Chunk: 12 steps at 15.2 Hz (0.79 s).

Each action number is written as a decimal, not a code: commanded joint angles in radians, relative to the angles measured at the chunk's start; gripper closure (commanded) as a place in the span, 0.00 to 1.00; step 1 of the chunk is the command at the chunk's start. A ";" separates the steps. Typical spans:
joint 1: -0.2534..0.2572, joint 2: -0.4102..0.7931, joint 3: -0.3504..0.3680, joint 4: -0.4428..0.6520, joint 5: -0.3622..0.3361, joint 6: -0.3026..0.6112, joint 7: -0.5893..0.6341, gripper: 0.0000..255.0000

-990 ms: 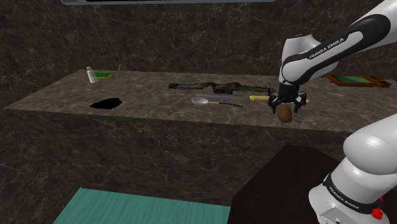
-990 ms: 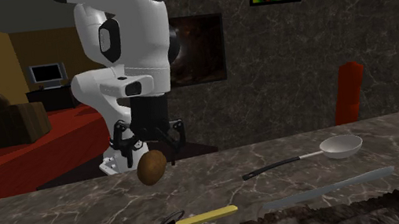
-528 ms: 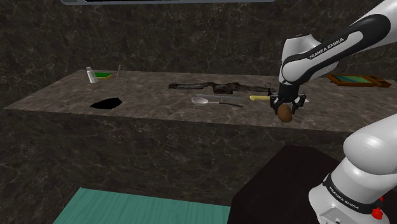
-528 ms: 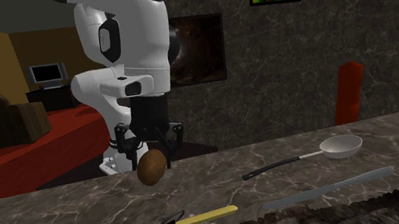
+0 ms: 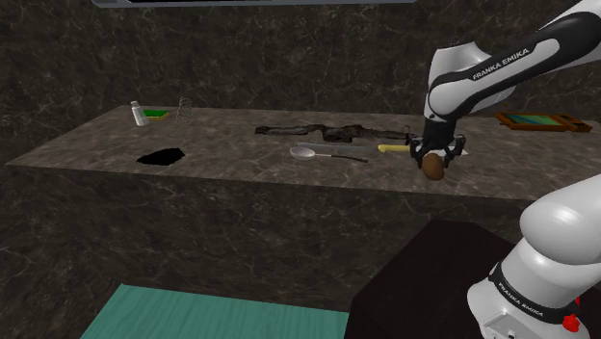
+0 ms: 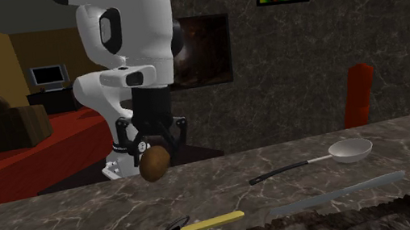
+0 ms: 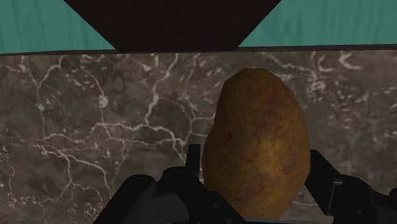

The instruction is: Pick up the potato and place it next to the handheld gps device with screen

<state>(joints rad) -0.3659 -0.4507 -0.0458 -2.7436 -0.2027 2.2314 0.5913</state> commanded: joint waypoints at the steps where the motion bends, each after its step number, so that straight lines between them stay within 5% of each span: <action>1: 0.001 -0.022 0.000 0.014 0.004 -0.036 -0.007 1.00; 12: 0.009 -0.107 0.004 0.108 0.024 -0.214 -0.032 1.00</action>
<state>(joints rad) -0.3572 -0.5510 -0.0415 -2.6469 -0.1801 2.0360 0.5622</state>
